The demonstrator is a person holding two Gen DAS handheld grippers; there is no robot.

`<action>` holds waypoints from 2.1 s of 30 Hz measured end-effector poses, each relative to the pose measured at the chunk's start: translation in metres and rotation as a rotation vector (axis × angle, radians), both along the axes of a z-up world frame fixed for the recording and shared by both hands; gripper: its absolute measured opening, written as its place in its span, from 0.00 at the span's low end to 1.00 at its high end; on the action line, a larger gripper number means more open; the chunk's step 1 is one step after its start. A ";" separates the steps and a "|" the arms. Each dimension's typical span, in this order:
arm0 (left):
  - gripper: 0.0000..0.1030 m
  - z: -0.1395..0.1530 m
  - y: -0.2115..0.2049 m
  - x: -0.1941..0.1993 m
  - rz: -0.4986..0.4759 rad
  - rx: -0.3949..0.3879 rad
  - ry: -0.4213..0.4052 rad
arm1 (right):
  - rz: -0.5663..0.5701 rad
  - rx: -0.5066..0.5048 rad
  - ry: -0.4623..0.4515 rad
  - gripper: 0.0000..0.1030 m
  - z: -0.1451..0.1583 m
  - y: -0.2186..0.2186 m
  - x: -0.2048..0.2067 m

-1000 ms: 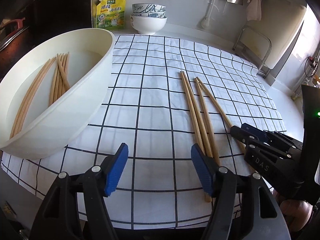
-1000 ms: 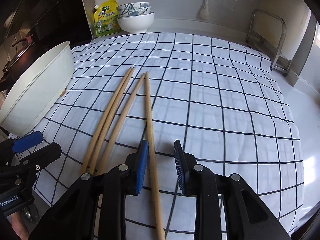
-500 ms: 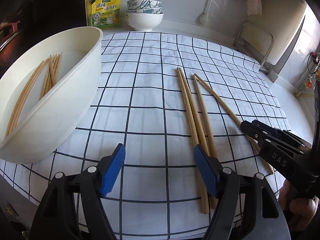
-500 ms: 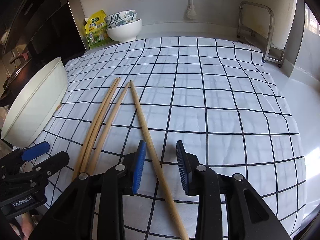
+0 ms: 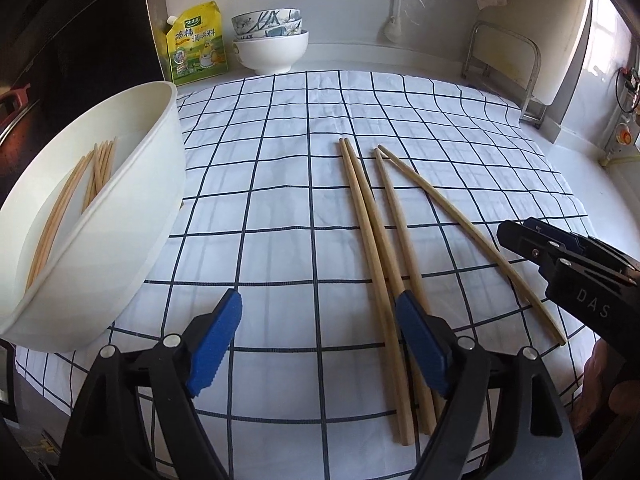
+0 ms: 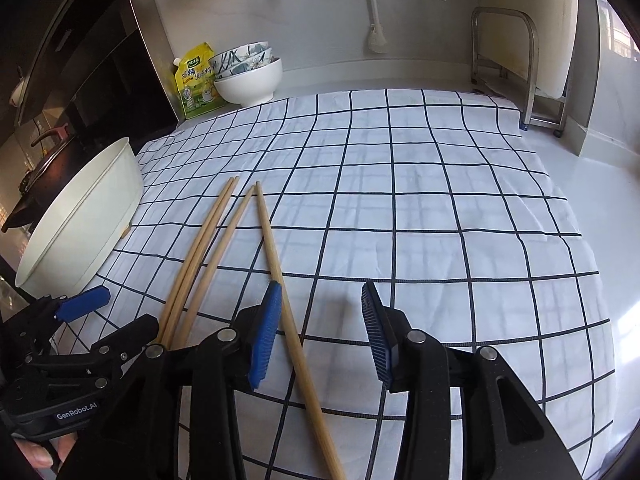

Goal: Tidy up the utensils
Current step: 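Move both open tools back over the remaining chopsticks and align, then close the left tool on one chopstick while the right tool grasps another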

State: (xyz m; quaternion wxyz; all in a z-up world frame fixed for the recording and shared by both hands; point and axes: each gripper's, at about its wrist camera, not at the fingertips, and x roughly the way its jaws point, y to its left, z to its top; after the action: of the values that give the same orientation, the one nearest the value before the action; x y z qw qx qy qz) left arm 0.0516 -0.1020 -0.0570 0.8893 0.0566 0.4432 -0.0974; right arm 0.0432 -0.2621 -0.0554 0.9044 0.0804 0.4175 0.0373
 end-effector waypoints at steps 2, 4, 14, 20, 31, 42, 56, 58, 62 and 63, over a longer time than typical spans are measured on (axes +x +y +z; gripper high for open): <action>0.76 0.000 -0.004 -0.001 -0.008 0.030 -0.016 | 0.004 -0.005 0.004 0.39 -0.001 0.001 0.001; 0.76 -0.001 -0.005 -0.001 -0.010 0.061 -0.033 | 0.006 -0.012 0.010 0.39 -0.002 0.001 0.001; 0.84 -0.002 -0.002 0.001 -0.011 0.107 -0.055 | 0.013 -0.009 0.020 0.39 -0.004 0.001 0.002; 0.87 -0.005 -0.008 0.001 -0.017 0.134 -0.049 | 0.016 -0.011 0.023 0.39 -0.004 0.002 0.003; 0.74 -0.008 0.000 0.009 0.026 0.084 -0.024 | 0.045 -0.026 0.016 0.39 -0.002 0.008 0.005; 0.75 -0.010 0.004 0.021 0.042 0.035 -0.003 | 0.084 -0.136 0.042 0.39 -0.007 0.025 0.011; 0.07 -0.007 -0.008 0.015 -0.027 -0.022 0.011 | 0.106 -0.181 0.038 0.07 -0.007 0.034 0.009; 0.07 -0.007 -0.005 0.015 -0.023 -0.034 0.017 | 0.101 -0.163 0.038 0.06 -0.007 0.031 0.009; 0.07 -0.006 -0.002 0.014 -0.026 -0.052 0.030 | 0.092 -0.122 0.040 0.06 -0.006 0.026 0.009; 0.07 -0.005 0.000 0.013 -0.027 -0.059 0.032 | 0.088 -0.109 0.040 0.06 -0.005 0.024 0.009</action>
State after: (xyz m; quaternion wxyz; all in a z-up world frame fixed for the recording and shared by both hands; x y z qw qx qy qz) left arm 0.0645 -0.1025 -0.0616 0.8819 0.0350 0.4536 -0.1233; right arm 0.0518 -0.2380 -0.0609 0.8964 0.0133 0.4398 0.0525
